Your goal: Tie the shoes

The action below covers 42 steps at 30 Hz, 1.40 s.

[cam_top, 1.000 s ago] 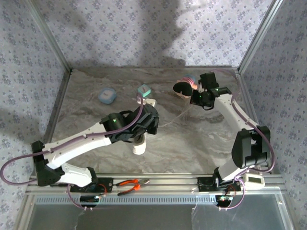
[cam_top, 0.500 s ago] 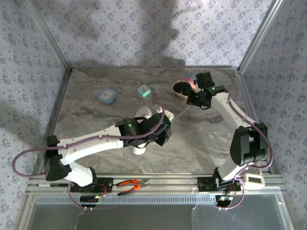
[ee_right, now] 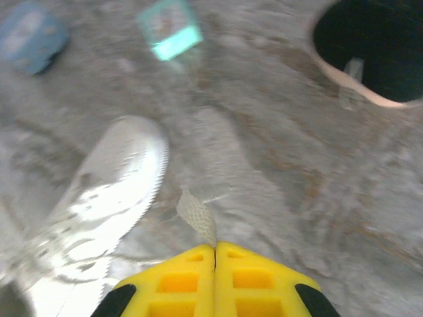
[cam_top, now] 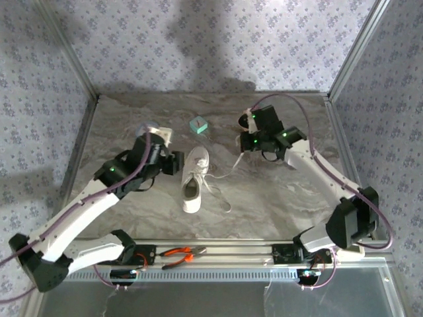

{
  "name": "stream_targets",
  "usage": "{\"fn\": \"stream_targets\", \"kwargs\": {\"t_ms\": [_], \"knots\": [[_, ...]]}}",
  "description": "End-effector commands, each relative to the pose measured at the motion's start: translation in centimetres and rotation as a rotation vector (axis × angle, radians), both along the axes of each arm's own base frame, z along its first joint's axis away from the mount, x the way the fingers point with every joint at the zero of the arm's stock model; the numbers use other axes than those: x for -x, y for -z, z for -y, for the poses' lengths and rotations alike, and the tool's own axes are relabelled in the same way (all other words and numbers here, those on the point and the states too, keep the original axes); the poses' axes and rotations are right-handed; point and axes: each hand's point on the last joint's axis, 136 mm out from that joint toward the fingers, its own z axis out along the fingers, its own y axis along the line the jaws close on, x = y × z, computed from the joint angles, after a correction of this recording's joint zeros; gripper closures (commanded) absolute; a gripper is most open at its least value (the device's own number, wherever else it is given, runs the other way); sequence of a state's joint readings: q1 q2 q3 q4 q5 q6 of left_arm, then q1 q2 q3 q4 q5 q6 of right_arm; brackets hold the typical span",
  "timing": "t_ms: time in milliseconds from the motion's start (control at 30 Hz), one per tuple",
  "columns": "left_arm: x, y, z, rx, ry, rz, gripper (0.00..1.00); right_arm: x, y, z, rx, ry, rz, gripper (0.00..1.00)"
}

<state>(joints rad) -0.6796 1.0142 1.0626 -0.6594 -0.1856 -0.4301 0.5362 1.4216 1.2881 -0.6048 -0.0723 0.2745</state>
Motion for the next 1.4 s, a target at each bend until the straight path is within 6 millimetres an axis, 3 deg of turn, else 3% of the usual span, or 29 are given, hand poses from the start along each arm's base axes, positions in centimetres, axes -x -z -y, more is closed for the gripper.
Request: {"fn": "stream_targets", "kwargs": {"t_ms": [0,100,200,333,433,533,633,800,967,1067,1200,1333,1367], "knots": [[0.4,2.7,-3.3,0.107,-0.134,-0.152,0.42,3.2,-2.7,-4.0,0.013,-0.159,0.096,1.00],[0.1,4.7,-5.0,0.200,-0.184,-0.260,0.41,6.6,-4.1,-7.8,0.022,-0.317,0.139,1.00],[-0.2,5.3,-3.1,0.311,-0.038,-0.311,0.39,8.1,-4.6,-8.5,0.071,-0.347,0.166,1.00],[0.6,6.5,0.1,0.275,0.214,-0.351,0.38,5.7,-3.0,-3.4,0.151,-0.082,0.103,1.00],[0.7,8.1,1.3,0.174,0.303,-0.357,0.39,4.1,-1.8,0.5,0.061,0.108,0.019,1.00],[0.2,9.3,2.5,0.066,0.385,-0.351,0.40,3.1,-1.5,3.1,-0.060,0.220,-0.007,1.00],[-0.7,10.1,3.4,-0.011,0.437,-0.349,0.41,3.4,0.3,4.9,-0.059,0.269,-0.048,1.00],[-1.6,10.7,5.1,-0.142,0.529,-0.341,0.47,3.4,1.6,5.5,-0.035,0.273,-0.082,1.00],[-1.6,9.9,6.9,-0.364,0.671,-0.200,0.51,2.8,2.9,5.6,-0.039,0.271,-0.107,1.00],[0.3,9.6,9.1,-0.527,0.902,-0.029,0.52,2.1,3.7,5.9,-0.055,0.272,-0.129,1.00],[4.3,11.5,11.5,-0.708,1.291,0.121,0.53,1.3,5.4,6.7,-0.077,0.266,-0.195,1.00],[5.2,13.6,14.2,-0.723,1.419,0.115,0.53,-0.4,7.0,7.4,-0.111,0.273,-0.240,1.00],[5.6,14.5,14.0,-0.744,1.447,0.075,0.53,-0.7,7.3,7.5,-0.115,0.275,-0.249,1.00]]}}
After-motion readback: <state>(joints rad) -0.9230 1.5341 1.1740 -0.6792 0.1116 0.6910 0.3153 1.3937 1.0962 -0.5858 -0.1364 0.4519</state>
